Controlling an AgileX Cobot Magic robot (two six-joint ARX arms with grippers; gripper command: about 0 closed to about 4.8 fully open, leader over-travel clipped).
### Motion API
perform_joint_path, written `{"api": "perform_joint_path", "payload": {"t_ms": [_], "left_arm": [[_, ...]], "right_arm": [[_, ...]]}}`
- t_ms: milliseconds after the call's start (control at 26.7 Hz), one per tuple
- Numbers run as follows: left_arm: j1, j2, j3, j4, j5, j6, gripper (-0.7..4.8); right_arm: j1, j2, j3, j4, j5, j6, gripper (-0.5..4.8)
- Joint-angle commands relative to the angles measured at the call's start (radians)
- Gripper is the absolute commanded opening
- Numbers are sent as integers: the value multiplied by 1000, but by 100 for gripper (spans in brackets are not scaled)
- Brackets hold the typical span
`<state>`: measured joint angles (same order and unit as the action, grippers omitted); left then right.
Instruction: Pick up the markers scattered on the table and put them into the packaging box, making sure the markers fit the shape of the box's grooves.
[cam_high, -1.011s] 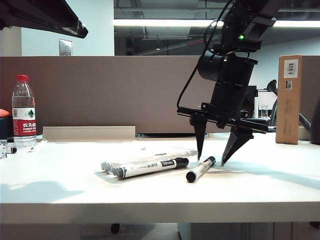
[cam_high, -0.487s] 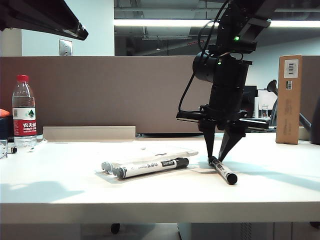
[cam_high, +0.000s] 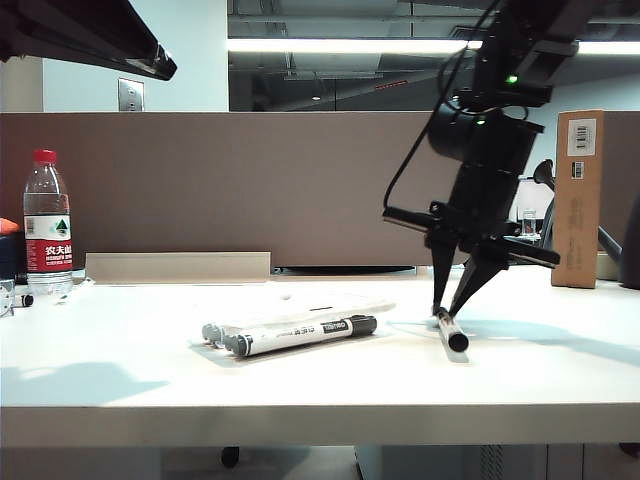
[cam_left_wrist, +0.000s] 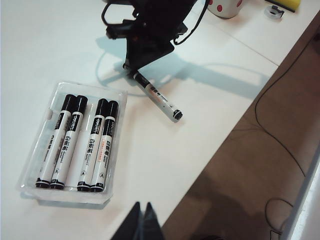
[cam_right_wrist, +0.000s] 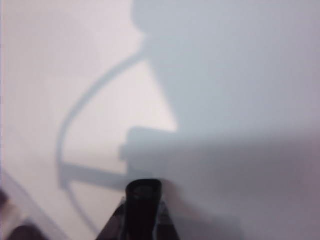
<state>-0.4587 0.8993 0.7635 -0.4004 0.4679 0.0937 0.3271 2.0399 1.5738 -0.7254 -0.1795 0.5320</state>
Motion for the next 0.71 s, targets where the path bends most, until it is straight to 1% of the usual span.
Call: {"api": "perform_joint_path", "payload": {"t_ms": [37,150,225,262,299,374,449,487,524,561,636,711], "left_arm": [[-2,-2,5,14,3,4,-4],[-1,-2,5,14,-1,4,-4],[-1,-2,5,14,-2,4,-4],[-1,-2,5,14,-5,4,-4],[-1,-2,5,14,-5,4,-4],[-2,-2,5,14,-21,4,-4],[-1,-2,5,12,-40,10,-4],[-1,-2,5,13,-58,31,-4],[-1,-2,5,13,-69,44,-4],[-1,-2,5,12,-68,65,-4],[-1,-2,5,5,-27,100,-4],[-1,-2,5,-11,-33,102,-4]], "right_arm": [[-18,-76,3,85,-54,37,-6],[-25,-117,2,151,-122,92,-6],[-21,-129,2,204,-212,156,-6],[-2,-129,0,228,-244,200,-6],[13,-129,0,241,-245,230,-6],[55,-126,-2,286,-228,309,-6],[96,-126,-5,317,-164,395,-6],[124,-126,-5,330,-106,448,-6],[136,-125,-5,332,-77,475,-6],[167,-125,-5,334,-14,519,-5],[201,-125,-5,334,38,575,-5],[233,-125,-6,336,76,625,-5]]}}
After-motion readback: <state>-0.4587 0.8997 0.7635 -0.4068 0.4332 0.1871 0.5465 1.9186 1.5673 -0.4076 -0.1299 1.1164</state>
